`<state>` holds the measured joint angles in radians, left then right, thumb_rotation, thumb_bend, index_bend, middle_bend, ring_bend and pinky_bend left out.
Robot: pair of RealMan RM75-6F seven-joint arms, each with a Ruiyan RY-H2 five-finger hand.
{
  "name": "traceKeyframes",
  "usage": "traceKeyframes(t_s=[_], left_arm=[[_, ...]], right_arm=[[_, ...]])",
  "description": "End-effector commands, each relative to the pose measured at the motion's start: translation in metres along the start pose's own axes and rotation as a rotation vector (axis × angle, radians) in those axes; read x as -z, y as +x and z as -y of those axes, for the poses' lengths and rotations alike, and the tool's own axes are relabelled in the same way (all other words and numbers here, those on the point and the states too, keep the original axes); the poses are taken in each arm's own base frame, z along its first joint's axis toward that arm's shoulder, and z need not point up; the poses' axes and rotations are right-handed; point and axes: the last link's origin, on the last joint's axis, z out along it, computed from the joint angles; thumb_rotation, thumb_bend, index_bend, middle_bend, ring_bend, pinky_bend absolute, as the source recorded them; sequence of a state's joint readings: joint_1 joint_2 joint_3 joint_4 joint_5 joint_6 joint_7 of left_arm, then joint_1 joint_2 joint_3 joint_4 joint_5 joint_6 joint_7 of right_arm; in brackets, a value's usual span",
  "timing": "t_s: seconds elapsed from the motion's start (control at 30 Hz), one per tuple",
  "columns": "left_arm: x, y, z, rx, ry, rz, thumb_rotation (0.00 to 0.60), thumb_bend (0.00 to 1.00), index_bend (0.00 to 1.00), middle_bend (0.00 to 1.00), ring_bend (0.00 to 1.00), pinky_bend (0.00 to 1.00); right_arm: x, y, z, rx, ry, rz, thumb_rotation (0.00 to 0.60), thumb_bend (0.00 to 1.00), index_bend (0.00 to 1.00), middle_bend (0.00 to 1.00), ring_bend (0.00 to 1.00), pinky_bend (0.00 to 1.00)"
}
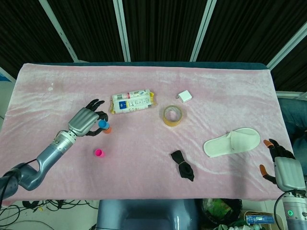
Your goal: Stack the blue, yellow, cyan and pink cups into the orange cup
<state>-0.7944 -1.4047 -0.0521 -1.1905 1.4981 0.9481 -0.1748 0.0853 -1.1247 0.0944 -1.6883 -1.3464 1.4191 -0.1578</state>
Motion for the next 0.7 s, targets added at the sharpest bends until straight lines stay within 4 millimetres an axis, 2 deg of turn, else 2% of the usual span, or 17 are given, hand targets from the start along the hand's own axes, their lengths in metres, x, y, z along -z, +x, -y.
traceKeyframes(t_s=[0.03,0.7], left_arm=[[-0.005,-0.005,0.004,0.021,0.016,-0.004,0.600,0.40,0.48,0.49,0.00,0.00],[-0.011,-0.024,0.010,0.013,0.026,0.059,0.600,0.40,0.46,0.48,0.00,0.00]], right_arm=[[0.000,0.000,0.000,0.000,-0.001,0.000,0.600,0.30,0.17,0.10,0.17,0.24],[-0.001,0.000,0.000,-0.002,0.000,0.004,0.600,0.30,0.17,0.10,0.18,0.24]])
